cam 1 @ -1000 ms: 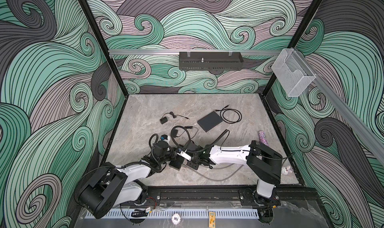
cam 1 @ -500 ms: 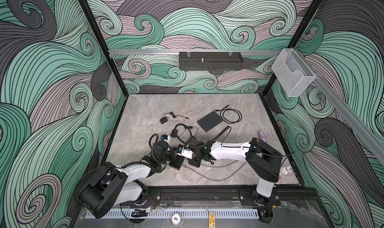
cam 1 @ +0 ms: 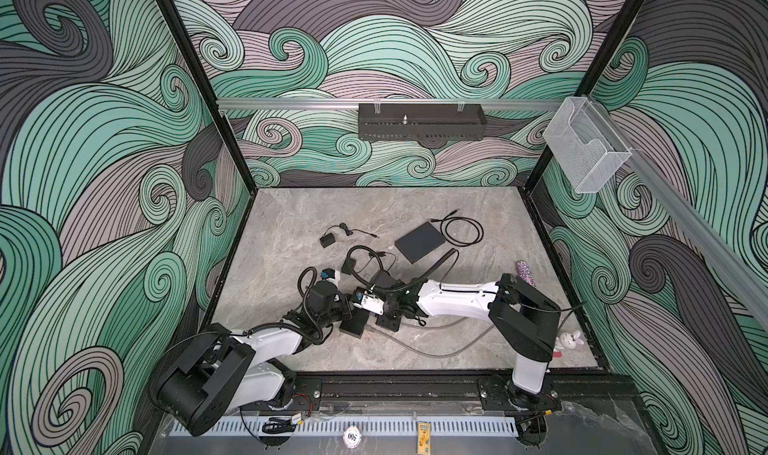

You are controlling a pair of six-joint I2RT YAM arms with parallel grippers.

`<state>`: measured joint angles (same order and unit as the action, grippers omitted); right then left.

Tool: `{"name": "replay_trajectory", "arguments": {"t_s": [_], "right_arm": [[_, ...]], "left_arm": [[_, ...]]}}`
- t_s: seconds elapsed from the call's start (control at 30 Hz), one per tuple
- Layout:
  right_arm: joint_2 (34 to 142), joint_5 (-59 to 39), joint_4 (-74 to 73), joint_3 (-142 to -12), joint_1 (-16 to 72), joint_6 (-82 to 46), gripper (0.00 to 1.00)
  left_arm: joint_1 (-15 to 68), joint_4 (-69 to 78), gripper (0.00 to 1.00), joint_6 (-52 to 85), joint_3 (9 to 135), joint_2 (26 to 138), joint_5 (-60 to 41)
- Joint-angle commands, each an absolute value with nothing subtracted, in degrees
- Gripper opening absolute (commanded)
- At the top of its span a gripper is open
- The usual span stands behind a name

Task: Insert the plug into the switch port
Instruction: 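Keep pressing the plug into the port while the left gripper holds the box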

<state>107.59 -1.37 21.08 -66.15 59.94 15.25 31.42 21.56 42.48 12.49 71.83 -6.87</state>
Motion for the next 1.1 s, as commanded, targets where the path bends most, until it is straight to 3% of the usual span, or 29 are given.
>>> {"name": "replay_trajectory", "arguments": {"t_s": [0.0,0.23,0.37,0.6,0.9,1.07], "right_arm": [[107.6,2.4,0.0,-74.9,56.5,9.0,0.00],[103.7,-18.5,-8.2,-68.4,60.0,17.8,0.00],[105.3,-16.0,-4.0,-70.7,57.5,15.2,0.00],[105.3,-24.6,-4.4,-69.5,59.9,21.0,0.00],[111.2,-18.4,-2.0,-76.4,59.2,21.5,0.00],[115.4,-19.6,2.1,-80.9,59.6,19.6,0.00]], "left_arm": [[36.0,9.2,0.31,42.5,9.6,74.0,-21.3],[36.1,9.2,0.31,42.3,9.8,74.2,-21.2],[36.1,9.1,0.31,42.3,9.7,73.8,-21.3],[36.2,9.3,0.31,41.2,10.6,74.2,-21.8],[36.6,10.3,0.31,40.8,10.5,74.5,-23.1],[36.9,11.1,0.31,40.8,10.8,75.5,-23.5]]}}
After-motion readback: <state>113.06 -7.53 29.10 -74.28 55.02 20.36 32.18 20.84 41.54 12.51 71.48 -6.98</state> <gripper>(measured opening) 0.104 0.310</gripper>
